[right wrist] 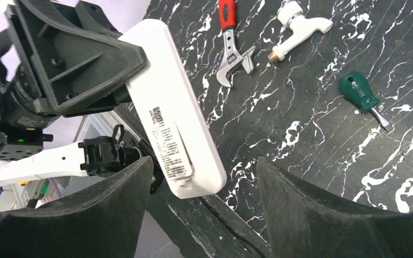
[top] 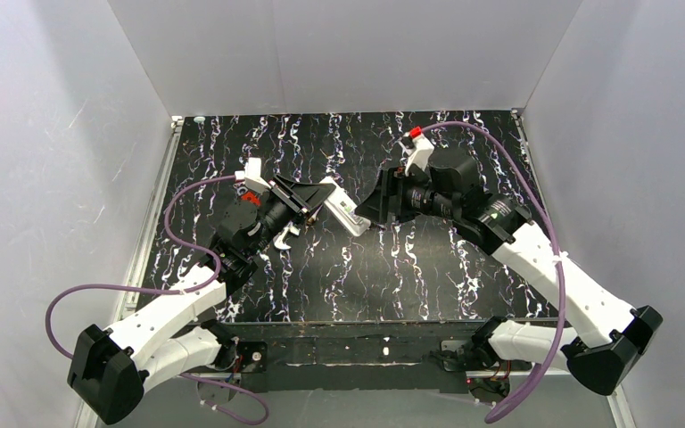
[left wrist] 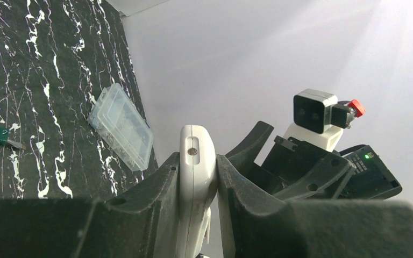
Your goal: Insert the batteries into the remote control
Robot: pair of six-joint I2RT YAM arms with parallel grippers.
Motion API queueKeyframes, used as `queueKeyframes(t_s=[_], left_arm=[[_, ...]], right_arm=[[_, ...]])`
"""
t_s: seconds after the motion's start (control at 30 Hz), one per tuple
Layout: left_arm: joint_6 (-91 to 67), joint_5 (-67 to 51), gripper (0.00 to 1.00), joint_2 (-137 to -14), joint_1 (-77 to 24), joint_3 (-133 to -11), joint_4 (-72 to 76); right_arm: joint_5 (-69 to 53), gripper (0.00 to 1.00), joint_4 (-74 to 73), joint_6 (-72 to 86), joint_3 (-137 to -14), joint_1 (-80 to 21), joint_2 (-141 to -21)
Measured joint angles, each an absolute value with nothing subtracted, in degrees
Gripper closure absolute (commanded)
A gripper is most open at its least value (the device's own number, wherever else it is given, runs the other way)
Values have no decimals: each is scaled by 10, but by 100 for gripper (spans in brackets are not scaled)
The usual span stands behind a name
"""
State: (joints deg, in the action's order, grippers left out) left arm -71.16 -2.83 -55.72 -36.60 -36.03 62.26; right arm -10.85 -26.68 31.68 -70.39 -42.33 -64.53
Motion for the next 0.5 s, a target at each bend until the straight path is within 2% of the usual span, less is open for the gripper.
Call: queueKeyframes(t_s=[0.5], left_arm=[[-706, -29, 100, -557, -366, -360, 611]], right_arm=[[-94, 26, -274, 315, -704, -423, -686]])
